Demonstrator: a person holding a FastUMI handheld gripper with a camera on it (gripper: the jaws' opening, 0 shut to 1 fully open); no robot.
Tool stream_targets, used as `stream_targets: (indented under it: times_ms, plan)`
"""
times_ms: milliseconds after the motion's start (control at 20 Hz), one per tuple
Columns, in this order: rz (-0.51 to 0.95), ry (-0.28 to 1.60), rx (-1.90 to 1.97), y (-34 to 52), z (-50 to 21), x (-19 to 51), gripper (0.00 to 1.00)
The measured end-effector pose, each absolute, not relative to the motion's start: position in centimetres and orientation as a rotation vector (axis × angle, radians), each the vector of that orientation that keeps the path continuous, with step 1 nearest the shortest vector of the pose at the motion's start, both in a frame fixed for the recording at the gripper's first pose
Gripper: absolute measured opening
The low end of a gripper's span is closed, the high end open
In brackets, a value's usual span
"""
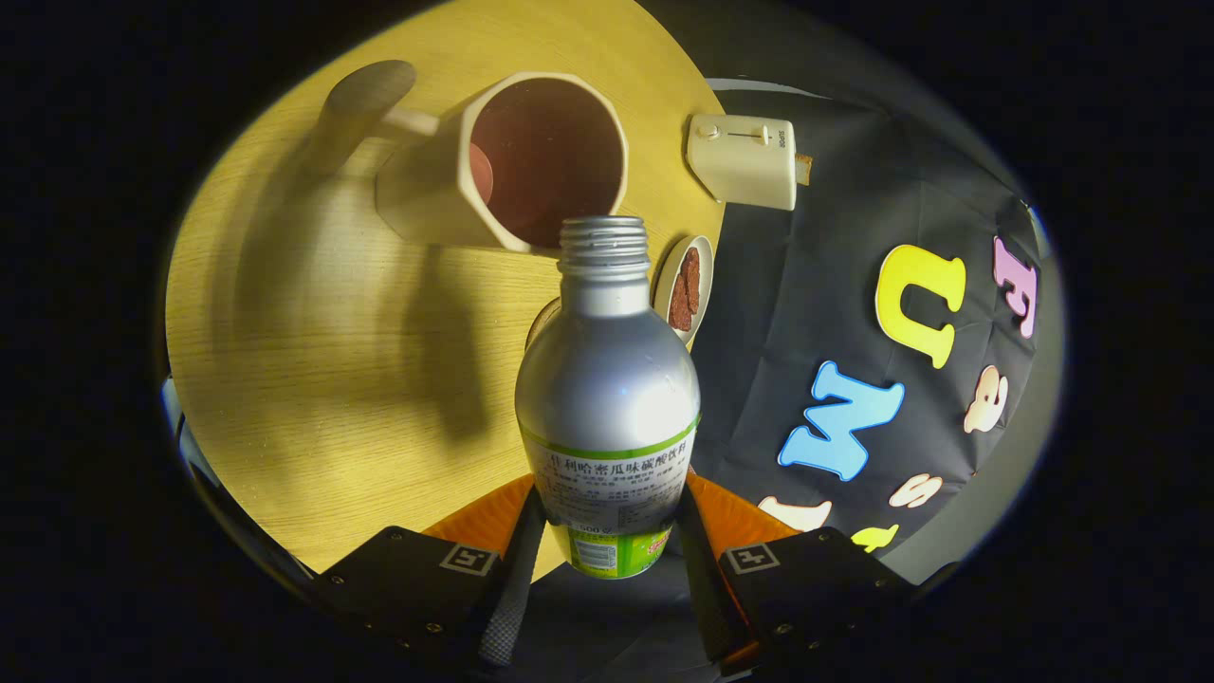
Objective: Take the bottle from table, then pour the juice into the cup, finally place the bottle on the coaster
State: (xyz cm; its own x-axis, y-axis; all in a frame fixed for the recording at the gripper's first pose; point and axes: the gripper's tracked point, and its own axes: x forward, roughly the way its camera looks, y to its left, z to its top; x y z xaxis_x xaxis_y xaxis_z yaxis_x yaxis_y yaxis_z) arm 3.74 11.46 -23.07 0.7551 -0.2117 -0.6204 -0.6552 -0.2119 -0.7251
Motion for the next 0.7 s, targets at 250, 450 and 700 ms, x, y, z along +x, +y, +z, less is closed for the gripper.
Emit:
stream_targets:
  times_ms: [250,450,700]
  plan:
    - [0.477,0.674,-1.837,11.7,-22.2,3.7,0.72]
    - [0.471,0.693,-1.873,11.8,-21.9,3.8,0.72]
    - [0.474,0.709,-1.908,12.1,-21.8,4.3,0.72]
